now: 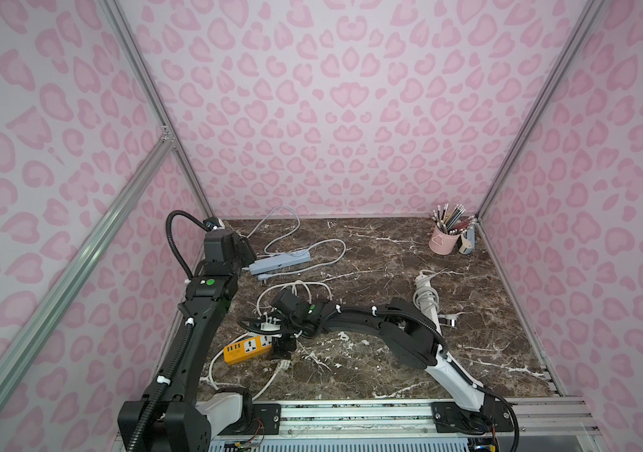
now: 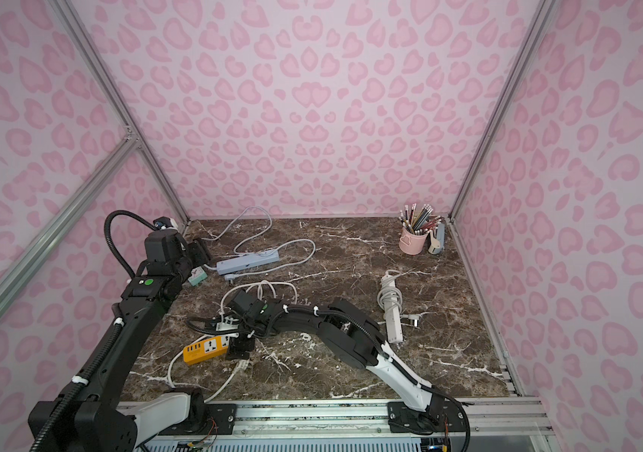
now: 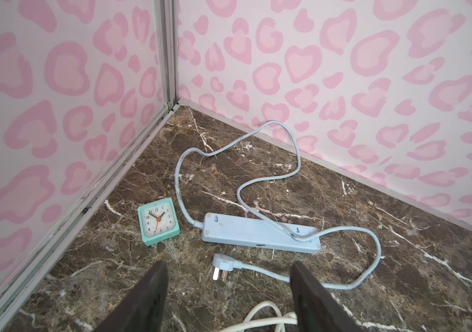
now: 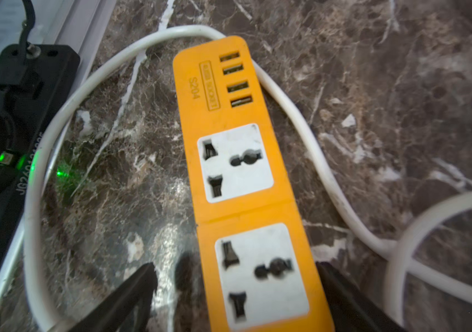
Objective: Wrap the cord around the power strip
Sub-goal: Pick up the power strip from the center of the board.
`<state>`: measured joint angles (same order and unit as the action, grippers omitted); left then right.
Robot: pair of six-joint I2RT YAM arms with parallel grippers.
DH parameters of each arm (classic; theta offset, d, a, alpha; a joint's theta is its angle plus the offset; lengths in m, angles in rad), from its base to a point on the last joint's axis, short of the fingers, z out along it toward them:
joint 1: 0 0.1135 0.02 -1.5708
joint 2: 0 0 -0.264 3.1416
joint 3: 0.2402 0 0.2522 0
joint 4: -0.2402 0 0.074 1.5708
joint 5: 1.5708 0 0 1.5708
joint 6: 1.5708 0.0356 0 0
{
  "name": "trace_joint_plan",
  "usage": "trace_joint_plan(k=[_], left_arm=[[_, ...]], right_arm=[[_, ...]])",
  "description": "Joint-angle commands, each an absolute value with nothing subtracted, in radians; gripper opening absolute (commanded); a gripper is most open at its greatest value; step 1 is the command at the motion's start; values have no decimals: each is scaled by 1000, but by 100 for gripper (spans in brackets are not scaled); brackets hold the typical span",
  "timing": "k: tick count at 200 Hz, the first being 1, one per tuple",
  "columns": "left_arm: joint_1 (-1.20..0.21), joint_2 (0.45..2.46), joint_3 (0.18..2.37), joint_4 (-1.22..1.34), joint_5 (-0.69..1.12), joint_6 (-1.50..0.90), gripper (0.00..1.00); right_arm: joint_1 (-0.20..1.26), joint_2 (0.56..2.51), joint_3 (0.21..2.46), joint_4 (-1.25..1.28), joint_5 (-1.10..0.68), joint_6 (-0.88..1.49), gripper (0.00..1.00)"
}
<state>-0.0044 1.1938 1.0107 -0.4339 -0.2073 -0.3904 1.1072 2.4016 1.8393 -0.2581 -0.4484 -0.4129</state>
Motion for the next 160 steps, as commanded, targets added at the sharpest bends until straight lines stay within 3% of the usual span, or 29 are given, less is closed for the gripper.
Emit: trace_joint_plan(k=[1,46,53,64,74,122,160], left_arm=[[-3,1187,1034,-418,-208,-367,68],[-2,1184,1085,-439,-183,-346,67],[-2,1185,1098,-446,-175,-339,67],[-2,1189,1120,-458,-157,-331,66],[-3,1195,1143,-470,-134,-326,66],[-14,1206,1213,-462,67,-280,65],[-89,1267,1250,-459,277,-222,66]], right_arm=[[1118,2453,1900,-313,-462,-465,86],[1118,2395,1825,-207,-312,-477,61],[1110,2352,1790,-169,-309,-479,54],[1092,2295,1732,-102,-316,-474,34],[1080,2221,1674,-49,-323,-491,25],[985,1972,1514,-137,-304,-688,18],[796,1702,1306,-270,-184,-916,18]])
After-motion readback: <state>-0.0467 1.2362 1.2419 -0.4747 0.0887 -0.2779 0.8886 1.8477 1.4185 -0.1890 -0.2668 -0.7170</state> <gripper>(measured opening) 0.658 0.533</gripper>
